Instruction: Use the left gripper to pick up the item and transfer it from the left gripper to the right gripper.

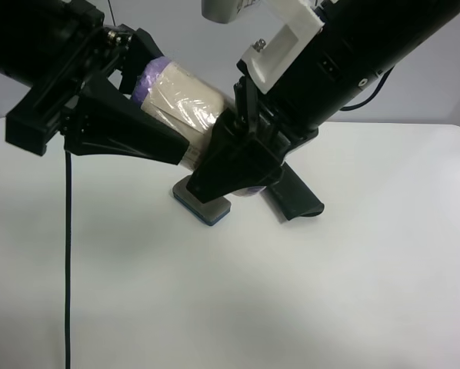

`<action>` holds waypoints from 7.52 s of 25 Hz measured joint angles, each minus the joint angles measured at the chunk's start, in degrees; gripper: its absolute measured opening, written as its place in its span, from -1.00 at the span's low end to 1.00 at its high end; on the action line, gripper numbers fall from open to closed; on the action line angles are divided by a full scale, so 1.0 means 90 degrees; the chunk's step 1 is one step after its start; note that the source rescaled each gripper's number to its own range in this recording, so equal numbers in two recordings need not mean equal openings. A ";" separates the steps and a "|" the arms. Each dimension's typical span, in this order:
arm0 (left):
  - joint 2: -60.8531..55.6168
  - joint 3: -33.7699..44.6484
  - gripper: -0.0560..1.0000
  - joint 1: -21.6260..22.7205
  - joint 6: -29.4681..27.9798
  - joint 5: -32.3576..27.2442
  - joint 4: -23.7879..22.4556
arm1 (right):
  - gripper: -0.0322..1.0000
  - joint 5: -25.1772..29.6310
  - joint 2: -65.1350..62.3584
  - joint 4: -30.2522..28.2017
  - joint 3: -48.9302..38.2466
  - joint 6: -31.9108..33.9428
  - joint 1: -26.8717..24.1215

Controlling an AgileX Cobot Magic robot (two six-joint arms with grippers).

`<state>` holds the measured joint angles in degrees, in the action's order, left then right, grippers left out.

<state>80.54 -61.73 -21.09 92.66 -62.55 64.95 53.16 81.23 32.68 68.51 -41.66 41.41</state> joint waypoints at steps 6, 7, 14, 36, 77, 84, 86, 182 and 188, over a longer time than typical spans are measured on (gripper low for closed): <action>-0.0017 -0.0001 0.94 0.0000 -0.0590 0.0361 0.0106 | -0.92 -0.0005 0.0020 -0.0070 0.0000 0.0000 0.0000; -0.0017 -0.0001 0.96 0.0000 -0.0601 0.0361 0.0124 | -0.92 -0.0005 0.0020 -0.0077 0.0000 0.0000 0.0000; -0.0017 -0.0001 0.96 0.0000 -0.0608 0.0348 0.0137 | -0.92 -0.0005 0.0020 -0.0077 0.0000 0.0000 0.0000; -0.1374 -0.0054 0.96 0.0000 -0.1321 0.0329 -0.1164 | -0.92 -0.0005 0.0020 -0.0077 0.0000 0.0000 0.0000; -0.8835 0.2946 0.97 0.0000 -1.0235 -0.0599 -0.7172 | -0.93 -0.0030 0.0020 -0.0077 0.0000 0.0000 0.0000; -0.8987 0.3420 0.97 0.0000 -1.0254 -0.0132 -0.6958 | -0.93 -0.0232 0.0020 -0.0081 0.0000 0.0000 0.0000; -0.8987 0.3494 0.97 0.0000 -1.0254 0.0136 -0.6922 | -0.93 -0.0267 0.0020 -0.0081 0.0000 0.0000 0.0000; -0.8987 0.3622 0.97 0.1397 -1.0247 0.0205 -0.6922 | 0.99 0.1610 0.0759 -0.2841 0.0729 0.2945 -0.4612; -0.8987 0.3622 0.97 0.1397 -1.0247 0.0205 -0.6922 | 0.99 0.1783 -0.0637 -0.2717 0.0394 0.2945 -0.4612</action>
<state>-0.34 -29.13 -8.52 0.43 -60.71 2.66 69.21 75.50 8.23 72.06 -15.16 -0.10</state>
